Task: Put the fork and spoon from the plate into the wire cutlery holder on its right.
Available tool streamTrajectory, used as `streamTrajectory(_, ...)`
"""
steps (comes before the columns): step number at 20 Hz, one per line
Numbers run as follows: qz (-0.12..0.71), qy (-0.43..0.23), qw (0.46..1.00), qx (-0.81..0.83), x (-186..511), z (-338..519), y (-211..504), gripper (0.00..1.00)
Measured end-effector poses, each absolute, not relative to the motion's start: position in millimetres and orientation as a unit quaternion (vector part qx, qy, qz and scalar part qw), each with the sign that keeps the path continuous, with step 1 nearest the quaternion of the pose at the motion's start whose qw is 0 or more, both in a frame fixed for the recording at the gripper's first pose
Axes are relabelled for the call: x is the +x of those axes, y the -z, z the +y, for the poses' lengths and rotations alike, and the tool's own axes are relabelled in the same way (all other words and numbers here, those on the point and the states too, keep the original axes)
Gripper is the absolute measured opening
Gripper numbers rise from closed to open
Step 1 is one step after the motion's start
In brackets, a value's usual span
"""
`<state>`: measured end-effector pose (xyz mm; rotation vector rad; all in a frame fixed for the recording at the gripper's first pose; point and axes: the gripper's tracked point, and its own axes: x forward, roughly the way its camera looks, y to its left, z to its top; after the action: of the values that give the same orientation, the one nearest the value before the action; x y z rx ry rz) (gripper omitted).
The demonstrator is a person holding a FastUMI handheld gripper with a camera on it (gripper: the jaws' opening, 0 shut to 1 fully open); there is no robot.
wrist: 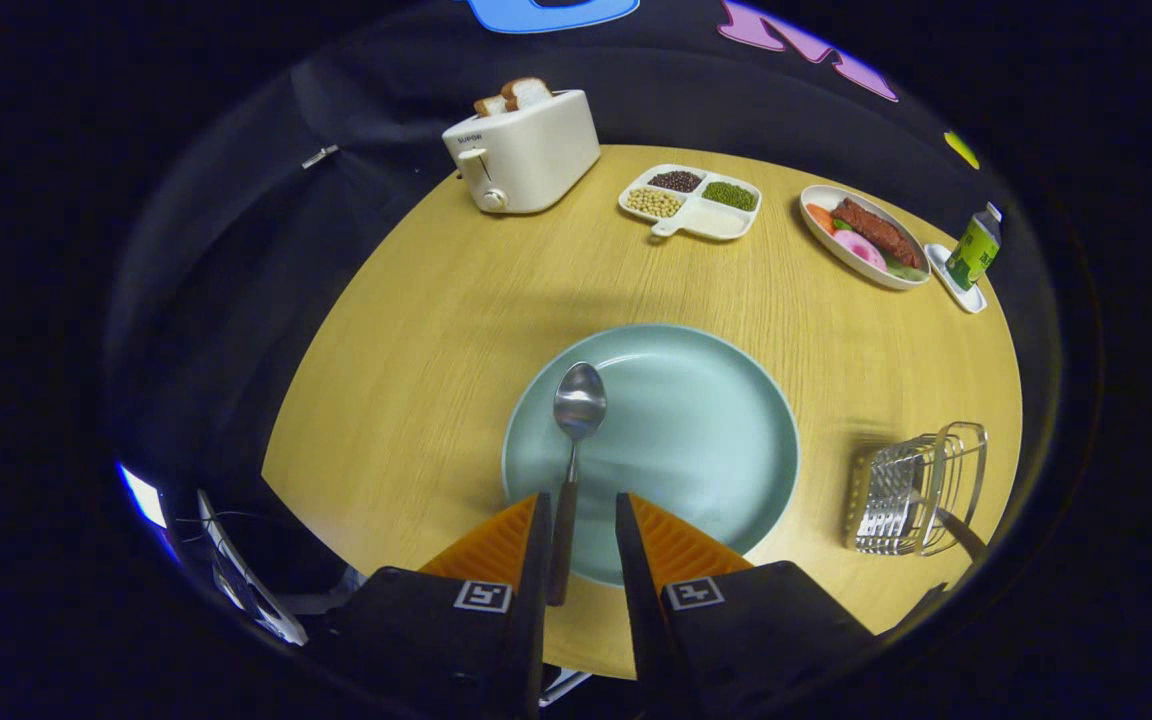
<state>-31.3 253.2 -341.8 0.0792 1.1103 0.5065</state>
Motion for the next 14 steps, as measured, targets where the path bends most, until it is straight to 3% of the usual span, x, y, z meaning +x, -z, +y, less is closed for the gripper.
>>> streamTrajectory(9, 0.572, -0.215, 0.792, -0.008, -31, 273, 393, 0.41)
streamTrajectory(10, 0.576, -0.209, 0.79, -0.011, -31, 270, 393, 0.34)
streamTrajectory(11, 0.58, -0.206, 0.788, -0.011, -30, 268, 394, 0.13)
streamTrajectory(14, 0.582, -0.224, 0.781, -0.026, -31, 264, 392, 0.07)
